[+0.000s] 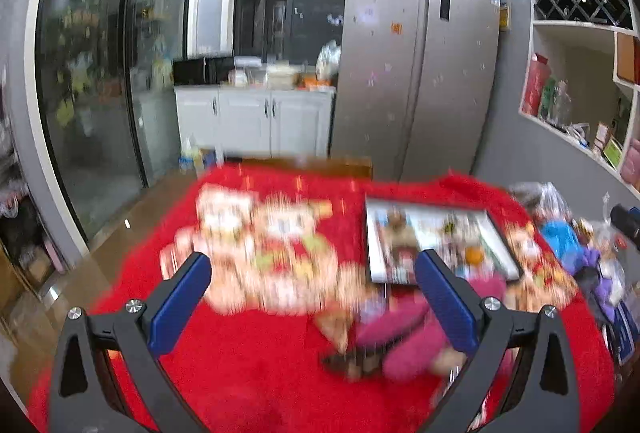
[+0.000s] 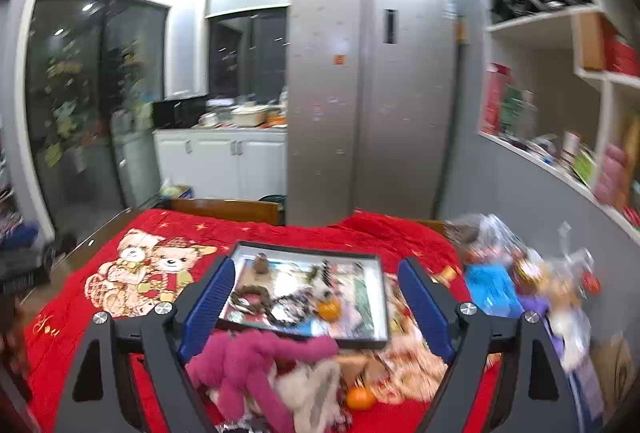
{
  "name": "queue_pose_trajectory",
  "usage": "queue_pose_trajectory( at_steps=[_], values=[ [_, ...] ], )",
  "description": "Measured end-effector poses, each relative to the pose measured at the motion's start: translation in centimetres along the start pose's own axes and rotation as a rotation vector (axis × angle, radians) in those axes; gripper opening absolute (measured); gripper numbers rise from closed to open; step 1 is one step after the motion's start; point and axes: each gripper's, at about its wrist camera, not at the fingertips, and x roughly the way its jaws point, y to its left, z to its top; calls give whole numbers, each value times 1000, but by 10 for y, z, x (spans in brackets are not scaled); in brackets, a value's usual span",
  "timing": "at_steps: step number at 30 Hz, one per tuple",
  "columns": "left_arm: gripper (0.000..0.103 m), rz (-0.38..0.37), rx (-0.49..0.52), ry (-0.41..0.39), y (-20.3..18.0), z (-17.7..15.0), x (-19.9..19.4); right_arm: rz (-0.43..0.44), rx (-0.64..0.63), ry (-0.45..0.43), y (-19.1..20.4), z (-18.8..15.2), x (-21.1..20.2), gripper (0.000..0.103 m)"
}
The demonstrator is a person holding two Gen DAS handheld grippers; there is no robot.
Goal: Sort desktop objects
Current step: 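Withdraw both open tools from the box back to the item pile, then grasp a paper-wrapped candy with the left tool while the right grasps a mandarin orange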
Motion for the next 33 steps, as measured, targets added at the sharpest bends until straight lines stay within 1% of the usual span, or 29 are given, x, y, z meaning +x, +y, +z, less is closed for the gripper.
queue_pose_trajectory(
  at_steps=[2, 4, 6, 7, 9, 12, 13, 22, 25, 27, 30, 33],
  values=[
    [103, -35, -31, 51, 8, -31, 7, -11, 40, 8, -7, -26, -12, 86],
    [103, -90, -23, 132, 9, -53, 23, -3, 73, 18, -11, -52, -17, 86],
    [103, -60, -7, 186, 9, -63, 37, 4, 71, 88, -13, -73, -11, 86],
    [103, -49, 0, 188, 8, -65, 41, -2, 64, 114, -13, -78, -7, 86],
    [103, -54, 3, 190, 8, -69, 49, -33, 57, 149, -13, -85, 1, 86],
    [103, -70, 12, 215, 5, -70, 67, -17, 81, 169, -17, -89, 9, 86],
    [103, -67, 18, 222, 4, -69, 73, -10, 87, 176, -18, -89, 12, 86],
    [103, -48, 23, 288, 5, -66, 133, -51, 121, 270, -38, -109, 50, 86],
    [103, -22, 43, 318, 5, -63, 154, -62, 134, 292, -46, -114, 62, 86],
    [103, -23, 55, 335, 3, -62, 167, -65, 141, 315, -51, -120, 73, 86],
    [103, -23, 72, 360, -1, -65, 183, -68, 150, 355, -58, -130, 90, 86],
    [103, -6, 78, 385, -2, -71, 198, -70, 165, 402, -66, -141, 108, 86]
  ],
)
